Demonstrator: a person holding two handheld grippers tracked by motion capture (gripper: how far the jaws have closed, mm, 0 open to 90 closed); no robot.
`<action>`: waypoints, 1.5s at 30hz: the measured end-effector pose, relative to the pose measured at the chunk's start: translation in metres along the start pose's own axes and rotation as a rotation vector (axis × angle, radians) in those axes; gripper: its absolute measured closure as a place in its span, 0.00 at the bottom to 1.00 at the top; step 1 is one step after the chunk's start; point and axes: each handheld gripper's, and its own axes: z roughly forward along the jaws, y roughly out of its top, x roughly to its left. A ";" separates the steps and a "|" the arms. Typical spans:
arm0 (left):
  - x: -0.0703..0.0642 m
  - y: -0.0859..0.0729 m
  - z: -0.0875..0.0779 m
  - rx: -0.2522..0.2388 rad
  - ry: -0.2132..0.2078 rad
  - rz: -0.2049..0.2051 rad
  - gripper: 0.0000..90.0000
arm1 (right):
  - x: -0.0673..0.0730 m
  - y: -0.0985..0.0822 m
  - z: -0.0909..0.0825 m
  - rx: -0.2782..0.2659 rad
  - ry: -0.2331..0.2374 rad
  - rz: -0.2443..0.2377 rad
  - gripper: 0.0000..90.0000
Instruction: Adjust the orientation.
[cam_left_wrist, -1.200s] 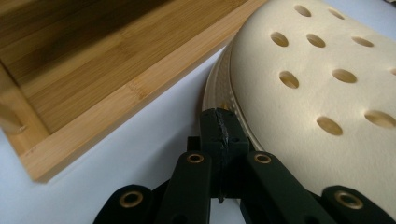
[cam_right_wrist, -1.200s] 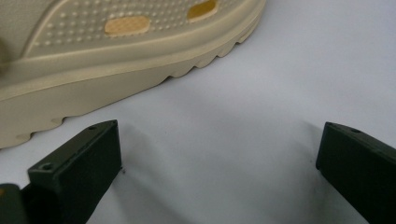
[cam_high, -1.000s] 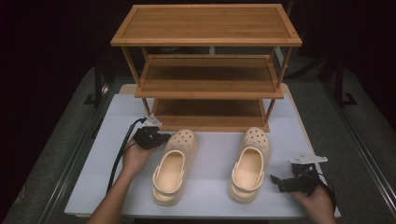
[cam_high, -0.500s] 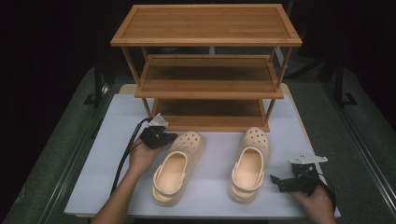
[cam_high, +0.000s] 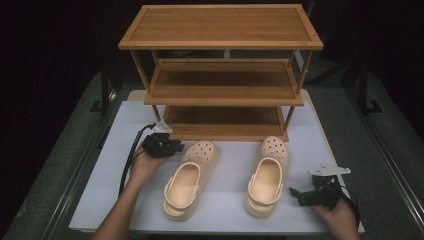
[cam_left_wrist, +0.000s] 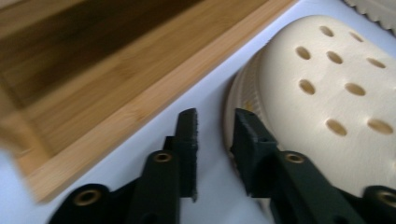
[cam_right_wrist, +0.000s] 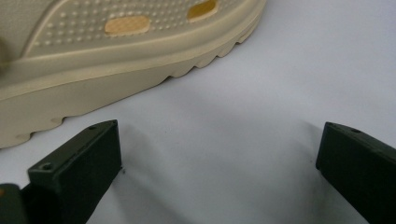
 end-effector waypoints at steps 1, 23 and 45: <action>0.001 -0.001 -0.003 0.006 0.005 0.000 0.74 | 0.000 0.000 0.000 0.000 0.000 0.001 0.00; 0.005 -0.092 -0.075 0.022 0.109 -0.097 0.22 | 0.001 0.000 0.000 -0.003 -0.004 -0.003 0.00; -0.020 -0.144 -0.084 0.046 0.121 -0.076 0.00 | 0.000 0.001 0.000 0.008 -0.003 -0.001 0.00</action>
